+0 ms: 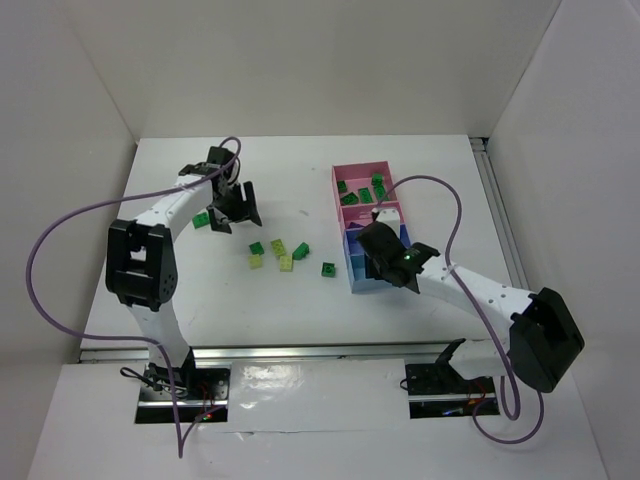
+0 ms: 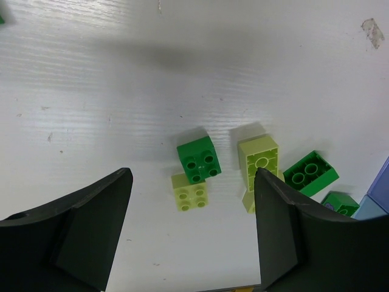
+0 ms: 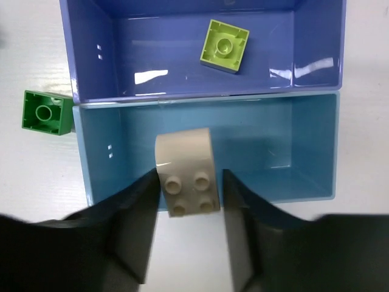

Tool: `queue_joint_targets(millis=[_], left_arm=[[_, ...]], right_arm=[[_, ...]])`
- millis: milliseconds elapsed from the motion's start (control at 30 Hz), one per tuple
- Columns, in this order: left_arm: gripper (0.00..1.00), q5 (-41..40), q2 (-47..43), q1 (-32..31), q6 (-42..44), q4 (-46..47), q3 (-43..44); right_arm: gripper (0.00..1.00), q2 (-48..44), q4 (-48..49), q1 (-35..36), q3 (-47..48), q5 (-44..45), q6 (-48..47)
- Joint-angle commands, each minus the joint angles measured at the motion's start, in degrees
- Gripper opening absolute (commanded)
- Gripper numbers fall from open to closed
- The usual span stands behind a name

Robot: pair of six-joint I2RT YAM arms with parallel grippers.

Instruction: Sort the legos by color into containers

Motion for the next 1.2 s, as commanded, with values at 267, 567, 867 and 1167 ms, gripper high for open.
queue_joint_targets(millis=[267,567,867,1167], left_arm=[[0.85,1.06,3.66,-0.41,-1.02,-0.67,5.59],[0.85,-0.61,3.67,-0.41,-1.55,-0.67,7.26],[0.85,-1.14,1.48,1.25,-1.02,-0.15,5.42],[0.85,-1.14,-0.20,2.93,-0.49,0.38,3.66]], right_arm=[[0.39,-1.14,2.83,-1.00,5.70,-0.88,-3.82],[0.52,10.25,4.25,-3.81,16.24,-6.94,-7.88],[0.79,29.26,6.45,-11.45,34.79,-20.39,-11.48],[0.79,44.55,8.38,-13.91,51.74,-22.05,-12.01]])
